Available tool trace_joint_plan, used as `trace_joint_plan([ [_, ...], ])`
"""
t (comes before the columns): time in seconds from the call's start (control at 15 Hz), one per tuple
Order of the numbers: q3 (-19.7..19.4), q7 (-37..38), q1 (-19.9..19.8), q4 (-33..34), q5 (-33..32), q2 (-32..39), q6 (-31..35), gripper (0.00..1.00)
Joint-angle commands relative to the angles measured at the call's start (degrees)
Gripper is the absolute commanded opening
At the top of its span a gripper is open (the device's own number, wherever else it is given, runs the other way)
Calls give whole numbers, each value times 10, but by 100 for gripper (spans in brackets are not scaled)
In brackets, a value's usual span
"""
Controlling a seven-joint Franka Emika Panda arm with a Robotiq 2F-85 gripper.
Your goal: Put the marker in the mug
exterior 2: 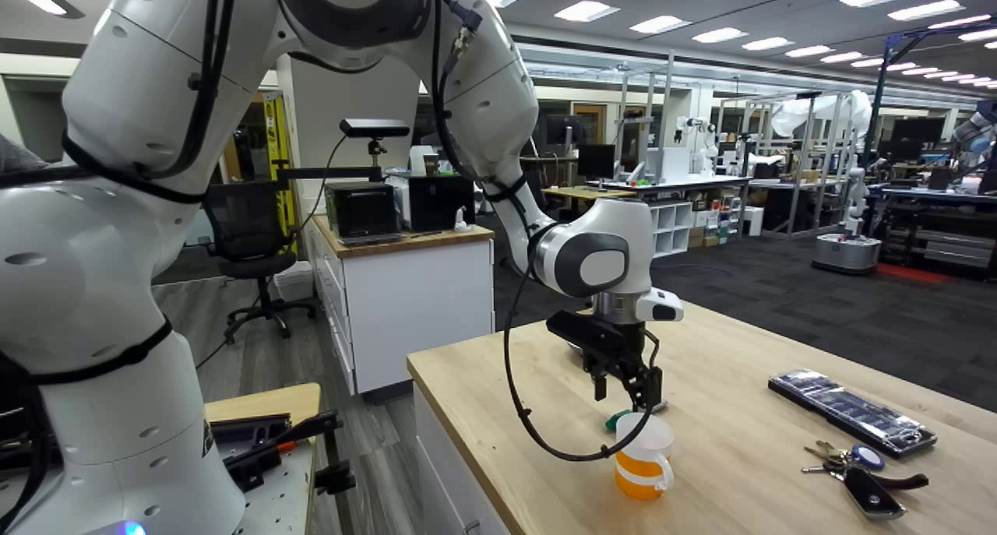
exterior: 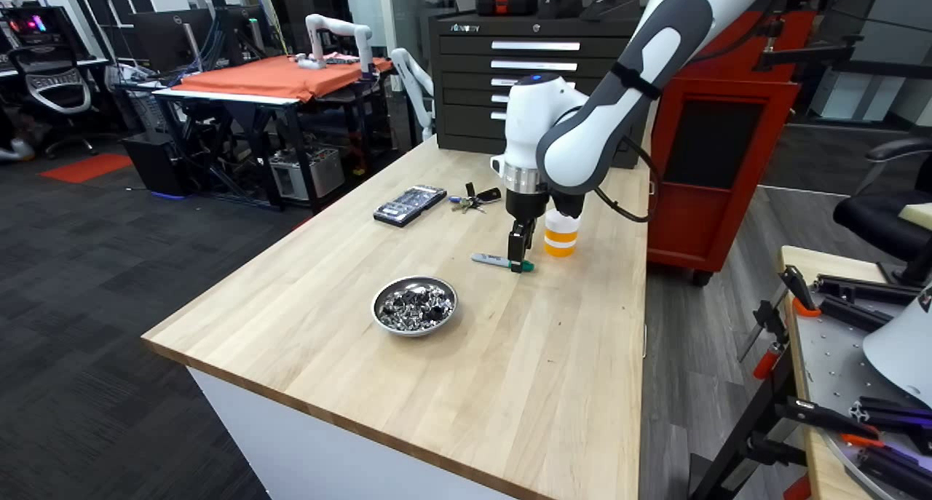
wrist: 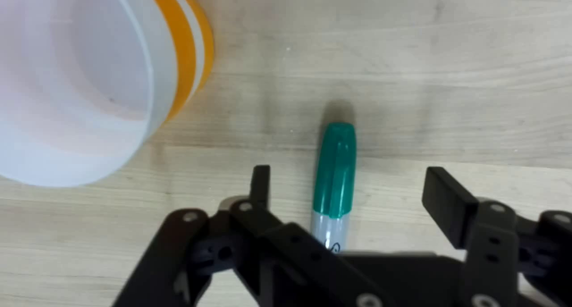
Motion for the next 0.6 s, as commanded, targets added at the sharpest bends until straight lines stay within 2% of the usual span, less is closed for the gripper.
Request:
trace_joint_plan([
  [0.0,12,-20,-17,-11,10,-3,-1,67],
  [0.07,13,-21,-19,-11,11,-3,-1,71],
  [0.13,14,-22,-20,-12,10,-2,0,70],
  [0.53,23,-30,-28,-11,15,4,4,30],
])
